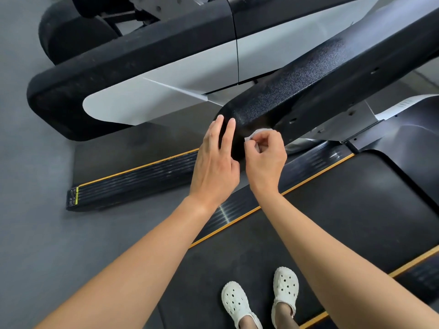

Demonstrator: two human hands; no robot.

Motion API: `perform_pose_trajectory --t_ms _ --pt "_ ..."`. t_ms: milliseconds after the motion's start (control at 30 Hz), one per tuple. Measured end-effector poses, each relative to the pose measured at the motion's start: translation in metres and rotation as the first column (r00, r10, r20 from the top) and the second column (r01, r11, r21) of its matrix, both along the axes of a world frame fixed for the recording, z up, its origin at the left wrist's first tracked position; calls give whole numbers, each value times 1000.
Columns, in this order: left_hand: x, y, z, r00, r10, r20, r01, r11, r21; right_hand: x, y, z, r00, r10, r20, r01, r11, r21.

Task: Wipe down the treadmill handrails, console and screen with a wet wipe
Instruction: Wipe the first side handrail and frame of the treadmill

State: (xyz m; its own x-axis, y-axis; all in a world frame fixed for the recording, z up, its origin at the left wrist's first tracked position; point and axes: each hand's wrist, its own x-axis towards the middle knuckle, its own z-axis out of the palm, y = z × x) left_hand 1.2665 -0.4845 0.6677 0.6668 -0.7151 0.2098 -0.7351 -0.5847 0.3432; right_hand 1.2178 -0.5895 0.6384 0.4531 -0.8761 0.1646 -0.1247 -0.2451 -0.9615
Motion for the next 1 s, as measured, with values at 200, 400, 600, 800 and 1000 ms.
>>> perform_pose_trajectory --t_ms 200,400,600,800,1000 --pt "-6 -5 -5 1000 -3 6 3 999 32 -13 3 -36 943 187 -276 -134 970 202" --pt "-3 -4 -4 1000 -14 -14 14 1000 22 -11 -7 -8 974 128 -188 -62 944 323" --pt "-3 -2 -1 999 -33 -31 34 999 31 -7 -3 -8 987 70 -143 -29 962 272" --pt "-1 2 0 997 -40 -72 40 999 3 -12 -5 -41 896 339 -287 -112 797 593" --pt "-2 1 -1 996 -34 -82 32 999 -27 -6 -17 -9 989 52 -135 21 870 493"
